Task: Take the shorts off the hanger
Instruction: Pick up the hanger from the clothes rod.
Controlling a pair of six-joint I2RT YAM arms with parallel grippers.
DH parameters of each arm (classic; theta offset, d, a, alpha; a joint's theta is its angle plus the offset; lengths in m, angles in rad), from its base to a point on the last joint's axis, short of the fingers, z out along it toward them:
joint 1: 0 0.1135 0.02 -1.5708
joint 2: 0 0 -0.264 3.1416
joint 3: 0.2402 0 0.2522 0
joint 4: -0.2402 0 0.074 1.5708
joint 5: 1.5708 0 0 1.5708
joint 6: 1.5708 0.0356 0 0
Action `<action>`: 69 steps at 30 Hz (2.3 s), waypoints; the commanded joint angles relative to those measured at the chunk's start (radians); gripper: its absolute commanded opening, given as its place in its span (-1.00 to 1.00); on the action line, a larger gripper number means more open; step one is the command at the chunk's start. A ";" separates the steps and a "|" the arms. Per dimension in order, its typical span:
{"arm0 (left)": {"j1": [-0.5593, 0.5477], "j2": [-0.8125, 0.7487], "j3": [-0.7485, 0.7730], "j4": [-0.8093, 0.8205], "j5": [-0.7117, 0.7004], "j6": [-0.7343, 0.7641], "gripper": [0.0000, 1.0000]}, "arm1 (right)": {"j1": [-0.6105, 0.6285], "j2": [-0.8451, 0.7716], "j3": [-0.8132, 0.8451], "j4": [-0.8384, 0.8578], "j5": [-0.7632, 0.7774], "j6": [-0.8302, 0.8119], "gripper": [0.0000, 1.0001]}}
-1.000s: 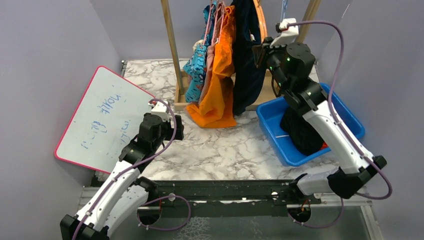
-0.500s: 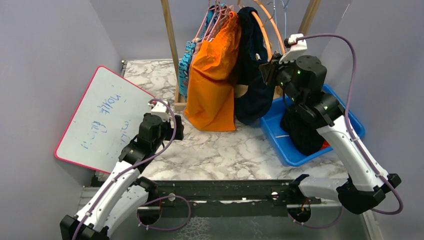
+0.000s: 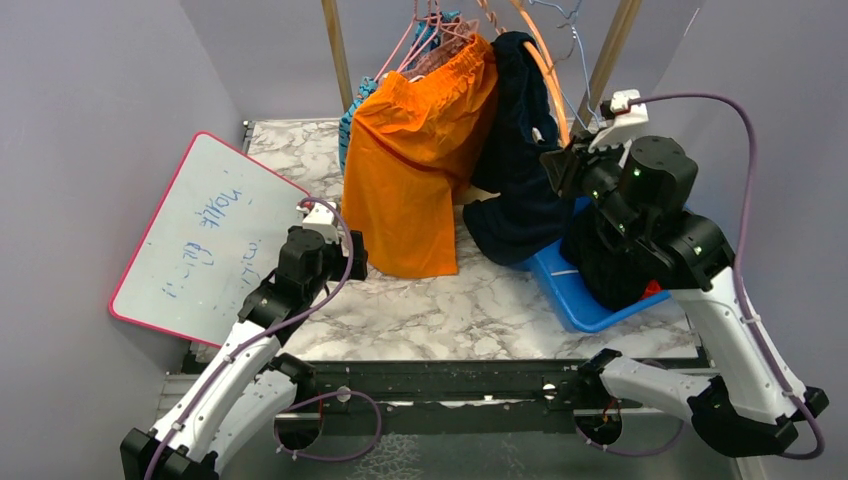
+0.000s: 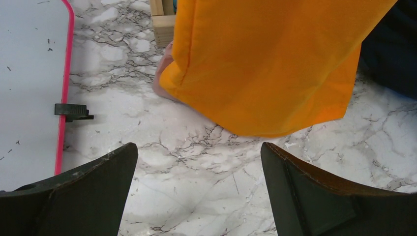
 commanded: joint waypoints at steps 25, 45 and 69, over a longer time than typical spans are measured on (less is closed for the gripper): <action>-0.006 0.001 0.022 0.006 -0.003 -0.003 0.96 | 0.006 -0.143 0.027 0.021 0.367 -0.066 -0.96; -0.006 0.008 0.026 0.004 -0.004 -0.002 0.96 | 0.005 -0.200 0.096 -0.103 -0.145 -0.040 -0.96; -0.006 -0.175 0.024 0.005 -0.121 -0.024 0.98 | 0.006 -0.321 -0.262 -0.228 -0.706 -0.064 -0.96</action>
